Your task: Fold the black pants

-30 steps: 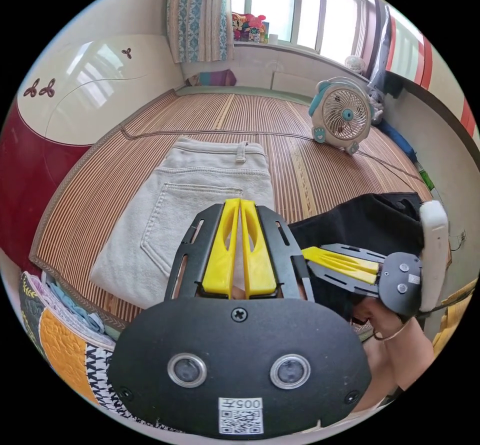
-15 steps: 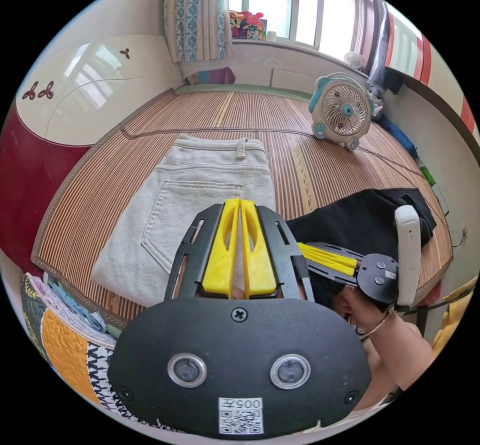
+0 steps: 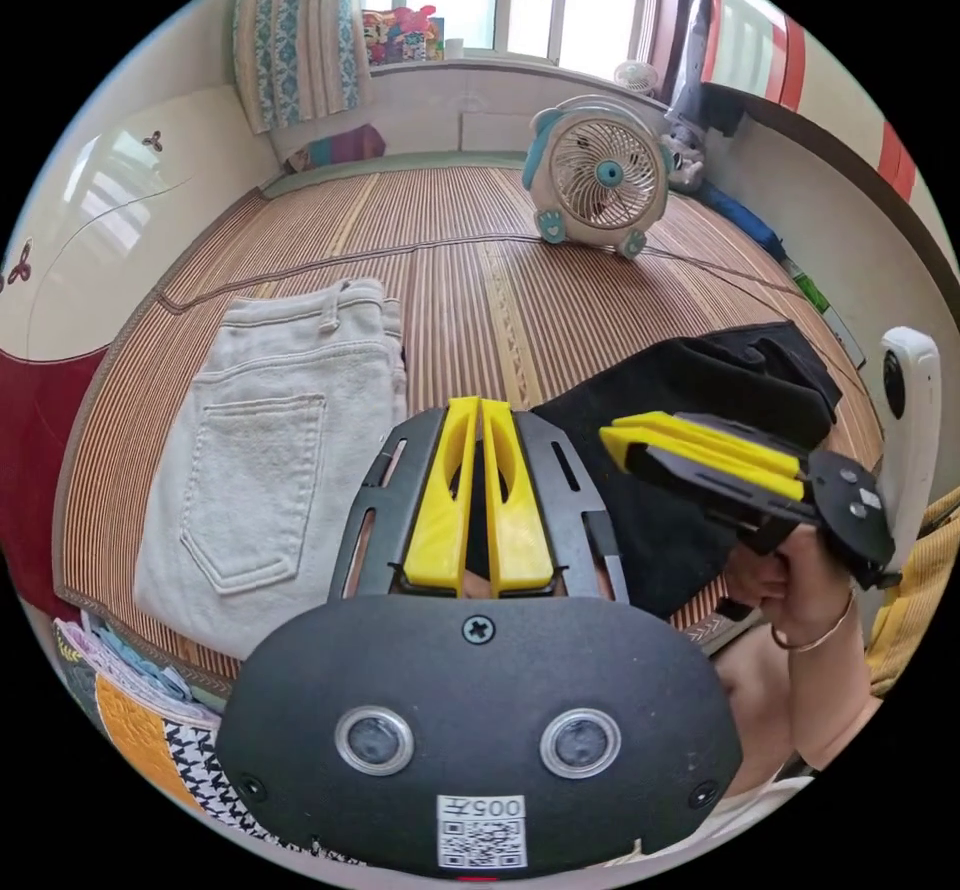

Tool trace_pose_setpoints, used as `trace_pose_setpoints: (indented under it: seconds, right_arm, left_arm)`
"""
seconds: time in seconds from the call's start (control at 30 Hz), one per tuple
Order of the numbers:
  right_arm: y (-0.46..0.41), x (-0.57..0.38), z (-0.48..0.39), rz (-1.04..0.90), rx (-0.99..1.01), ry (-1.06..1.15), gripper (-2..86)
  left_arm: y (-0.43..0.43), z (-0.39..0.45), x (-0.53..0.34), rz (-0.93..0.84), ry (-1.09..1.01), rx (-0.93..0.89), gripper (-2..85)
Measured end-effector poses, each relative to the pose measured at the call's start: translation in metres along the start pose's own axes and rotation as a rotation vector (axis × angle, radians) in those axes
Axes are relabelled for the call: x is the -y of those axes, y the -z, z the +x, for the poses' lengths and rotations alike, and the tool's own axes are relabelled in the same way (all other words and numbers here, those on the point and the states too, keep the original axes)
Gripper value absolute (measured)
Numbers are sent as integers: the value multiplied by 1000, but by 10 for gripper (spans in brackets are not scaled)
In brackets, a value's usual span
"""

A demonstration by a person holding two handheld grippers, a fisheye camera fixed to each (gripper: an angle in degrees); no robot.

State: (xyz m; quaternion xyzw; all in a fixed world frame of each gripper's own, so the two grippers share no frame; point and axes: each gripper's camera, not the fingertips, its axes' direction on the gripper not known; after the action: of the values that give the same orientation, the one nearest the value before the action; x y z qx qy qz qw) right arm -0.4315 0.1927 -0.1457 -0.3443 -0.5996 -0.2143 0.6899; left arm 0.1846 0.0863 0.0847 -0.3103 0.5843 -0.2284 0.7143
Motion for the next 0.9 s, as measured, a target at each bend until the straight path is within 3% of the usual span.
trace_pose_setpoints:
  seconds: [0.2,0.3,0.47,0.57,0.9]
  right_arm:
    - [22,-1,79,-4,-360,-121,42]
    - [23,-4,125,-85,-317,-193,36]
    - [-30,-23,168,-466,-262,-169,29]
    - [-32,-23,168,-468,-251,-81,16]
    - [-39,-46,153,-525,-202,45,-9]
  left_arm:
    - [-47,59,15,-119,-131,-57,-5]
    - [-80,88,20,-187,-188,-22,-5]
    - [-123,107,25,-207,-173,12,-6]
    - [-133,106,30,-195,-64,-12,-6]
    - [-154,150,26,-194,-216,123,-7]
